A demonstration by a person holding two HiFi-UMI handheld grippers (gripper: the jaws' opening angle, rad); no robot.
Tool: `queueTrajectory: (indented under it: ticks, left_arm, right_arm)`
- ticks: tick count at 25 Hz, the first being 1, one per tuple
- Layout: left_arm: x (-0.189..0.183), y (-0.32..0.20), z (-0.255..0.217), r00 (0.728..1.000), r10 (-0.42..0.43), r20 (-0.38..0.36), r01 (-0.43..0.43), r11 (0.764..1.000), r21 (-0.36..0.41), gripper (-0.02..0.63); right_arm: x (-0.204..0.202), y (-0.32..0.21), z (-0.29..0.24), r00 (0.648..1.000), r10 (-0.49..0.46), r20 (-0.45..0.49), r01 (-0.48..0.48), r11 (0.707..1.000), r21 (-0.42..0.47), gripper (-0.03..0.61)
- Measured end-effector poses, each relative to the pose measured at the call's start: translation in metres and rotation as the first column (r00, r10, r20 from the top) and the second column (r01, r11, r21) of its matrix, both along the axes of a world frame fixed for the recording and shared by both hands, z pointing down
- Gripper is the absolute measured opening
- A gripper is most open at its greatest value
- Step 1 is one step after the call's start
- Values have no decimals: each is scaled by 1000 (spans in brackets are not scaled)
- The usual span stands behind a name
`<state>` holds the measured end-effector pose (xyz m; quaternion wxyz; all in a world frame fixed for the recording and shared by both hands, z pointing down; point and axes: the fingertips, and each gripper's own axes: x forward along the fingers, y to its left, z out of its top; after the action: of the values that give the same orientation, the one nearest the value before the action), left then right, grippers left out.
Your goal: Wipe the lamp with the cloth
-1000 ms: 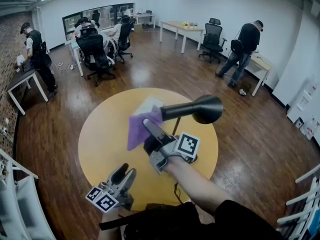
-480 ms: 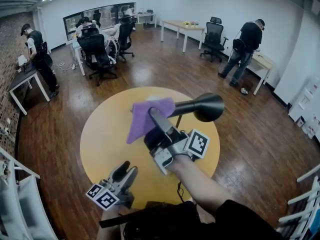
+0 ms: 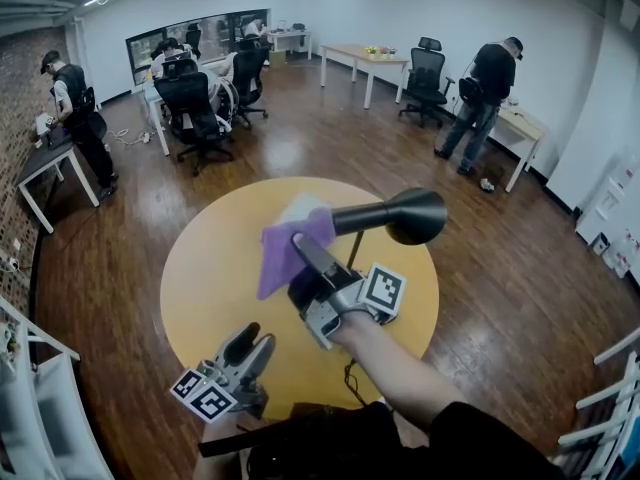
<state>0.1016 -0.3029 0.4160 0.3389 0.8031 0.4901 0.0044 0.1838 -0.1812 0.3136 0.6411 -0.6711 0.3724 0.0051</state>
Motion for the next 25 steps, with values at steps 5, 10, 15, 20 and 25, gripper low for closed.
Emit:
queueTrajectory:
  ticks: [5,10,15,20,25]
  left_arm:
    - [-4,3,-4,1000,-3,-10,3,1000,13,207]
    - [0,10,-1,1000,2,-6,-2,1000,15,207]
    - [4,54,-12,999,17,-44,-15,1000,27,209]
    - [14,107,-31,987,-34,-157,55,990,127,209]
    - [29,160,-40,979,-53,-199,97,971,219,209]
  right_arm:
    - [-11,22,23,1000,7,14,-6,999,-43,110]
    - [-36,81,41,998,58,2,-58,997,-48,110]
    - [-69,140,54,999,47,-28,-52,975,-217,110]
    - [-95,197,103,999,40,3,-28,736,-676,110]
    - [-62,279,150,986,163,37,-31,396,-918,110]
